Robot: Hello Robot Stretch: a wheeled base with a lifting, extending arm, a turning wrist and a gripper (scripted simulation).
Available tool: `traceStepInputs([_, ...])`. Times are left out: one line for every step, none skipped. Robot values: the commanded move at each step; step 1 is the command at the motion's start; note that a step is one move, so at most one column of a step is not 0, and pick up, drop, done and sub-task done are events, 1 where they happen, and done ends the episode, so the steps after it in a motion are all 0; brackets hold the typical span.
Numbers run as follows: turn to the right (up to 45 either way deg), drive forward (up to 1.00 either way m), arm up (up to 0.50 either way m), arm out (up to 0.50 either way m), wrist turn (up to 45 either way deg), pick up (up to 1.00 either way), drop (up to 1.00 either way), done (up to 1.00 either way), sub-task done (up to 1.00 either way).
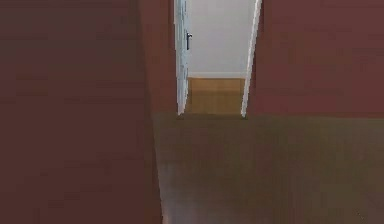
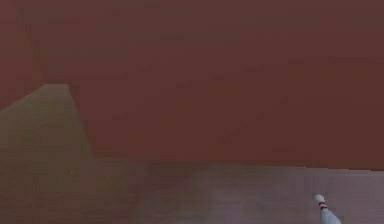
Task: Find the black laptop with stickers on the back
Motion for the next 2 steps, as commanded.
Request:
traceStepInputs([0.0,0.2,0.0,0.0,0.0,0.0,0.0,0.0,0.0])
traceStepInputs([27.0,0.0,0.0,0.0,0.0,0.0,0.0,0.0,0.0])
